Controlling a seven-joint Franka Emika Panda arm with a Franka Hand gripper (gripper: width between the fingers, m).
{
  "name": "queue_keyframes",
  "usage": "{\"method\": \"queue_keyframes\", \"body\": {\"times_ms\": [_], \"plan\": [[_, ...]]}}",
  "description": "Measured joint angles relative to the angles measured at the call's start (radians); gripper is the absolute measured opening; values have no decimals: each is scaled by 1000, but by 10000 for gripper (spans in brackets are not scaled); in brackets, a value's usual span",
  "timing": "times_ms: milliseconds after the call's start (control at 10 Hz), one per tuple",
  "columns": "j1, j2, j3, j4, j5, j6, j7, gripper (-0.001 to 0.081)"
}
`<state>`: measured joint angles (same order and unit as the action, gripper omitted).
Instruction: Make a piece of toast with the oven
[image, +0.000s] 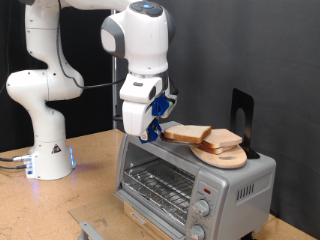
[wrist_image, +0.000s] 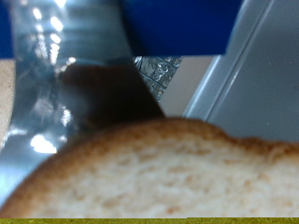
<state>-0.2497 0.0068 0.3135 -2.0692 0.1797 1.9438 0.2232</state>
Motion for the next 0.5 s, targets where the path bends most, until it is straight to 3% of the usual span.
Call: {"method": "queue_keyframes", "body": {"times_ms": [500], "plan": [[1,1,4,-26,-5,15,8,491]]}}
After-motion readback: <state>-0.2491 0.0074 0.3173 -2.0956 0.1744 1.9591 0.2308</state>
